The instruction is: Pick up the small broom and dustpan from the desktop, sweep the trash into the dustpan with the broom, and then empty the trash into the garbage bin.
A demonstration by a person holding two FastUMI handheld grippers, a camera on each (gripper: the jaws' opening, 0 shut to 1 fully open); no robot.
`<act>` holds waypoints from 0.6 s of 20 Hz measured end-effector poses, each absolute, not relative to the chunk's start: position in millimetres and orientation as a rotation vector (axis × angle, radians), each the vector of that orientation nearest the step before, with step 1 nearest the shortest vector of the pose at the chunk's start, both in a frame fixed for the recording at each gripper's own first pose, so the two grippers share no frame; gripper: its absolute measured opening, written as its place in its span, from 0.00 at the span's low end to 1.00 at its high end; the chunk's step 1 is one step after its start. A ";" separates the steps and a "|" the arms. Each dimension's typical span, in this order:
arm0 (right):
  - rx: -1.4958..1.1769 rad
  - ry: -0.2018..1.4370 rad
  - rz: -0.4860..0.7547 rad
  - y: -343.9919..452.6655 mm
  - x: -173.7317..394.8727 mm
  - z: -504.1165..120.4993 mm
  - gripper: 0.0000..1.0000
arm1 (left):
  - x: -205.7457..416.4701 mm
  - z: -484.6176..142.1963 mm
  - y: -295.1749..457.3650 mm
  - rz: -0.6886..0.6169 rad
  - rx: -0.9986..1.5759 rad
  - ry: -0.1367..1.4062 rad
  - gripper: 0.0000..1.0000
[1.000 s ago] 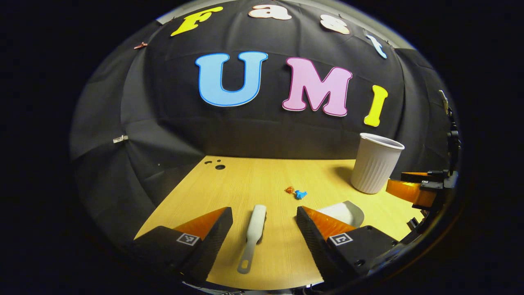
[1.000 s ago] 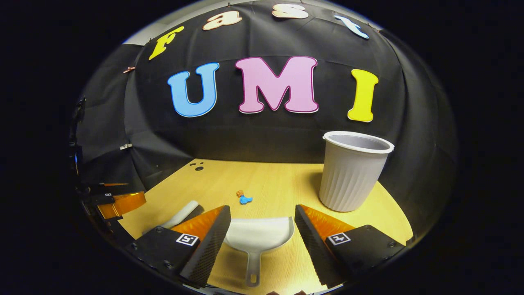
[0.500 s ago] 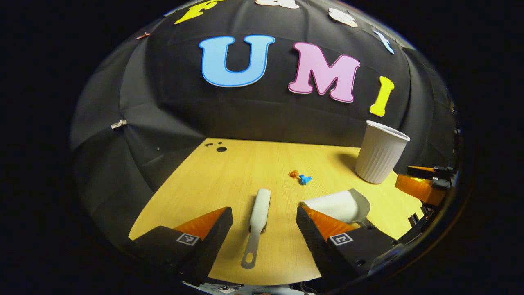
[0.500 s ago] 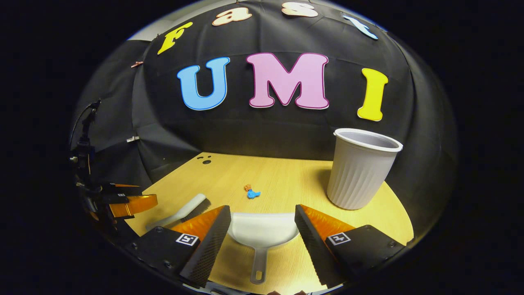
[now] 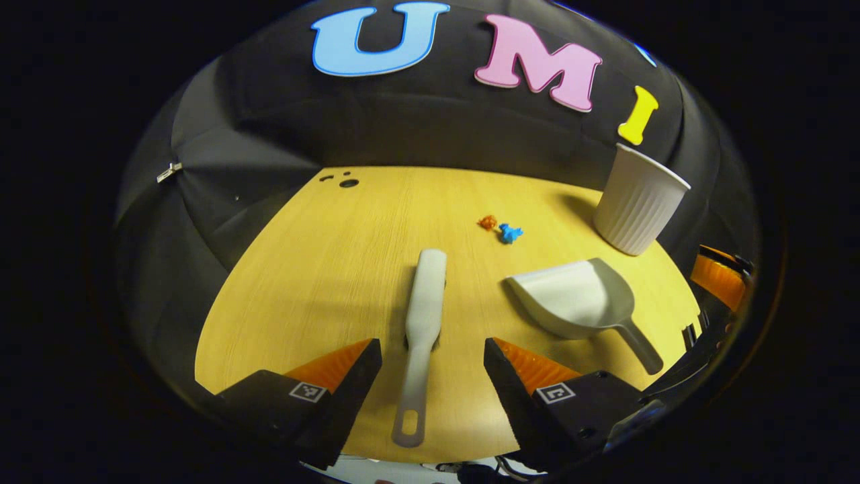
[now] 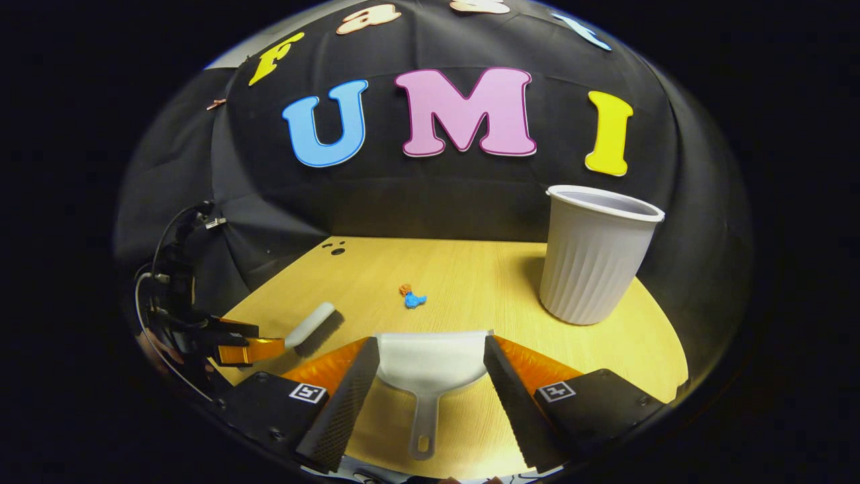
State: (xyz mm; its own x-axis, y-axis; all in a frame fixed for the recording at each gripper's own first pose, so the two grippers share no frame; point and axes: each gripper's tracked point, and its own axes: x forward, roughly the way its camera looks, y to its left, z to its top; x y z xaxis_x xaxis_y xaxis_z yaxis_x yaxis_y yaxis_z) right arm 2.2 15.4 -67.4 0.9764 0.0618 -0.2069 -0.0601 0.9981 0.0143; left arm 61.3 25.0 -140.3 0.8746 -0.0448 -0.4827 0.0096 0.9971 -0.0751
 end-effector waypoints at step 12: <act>0.082 0.394 0.104 16.0 11.0 -121.8 0.99 | 98.4 -206.5 34.1 -0.024 0.014 0.840 0.95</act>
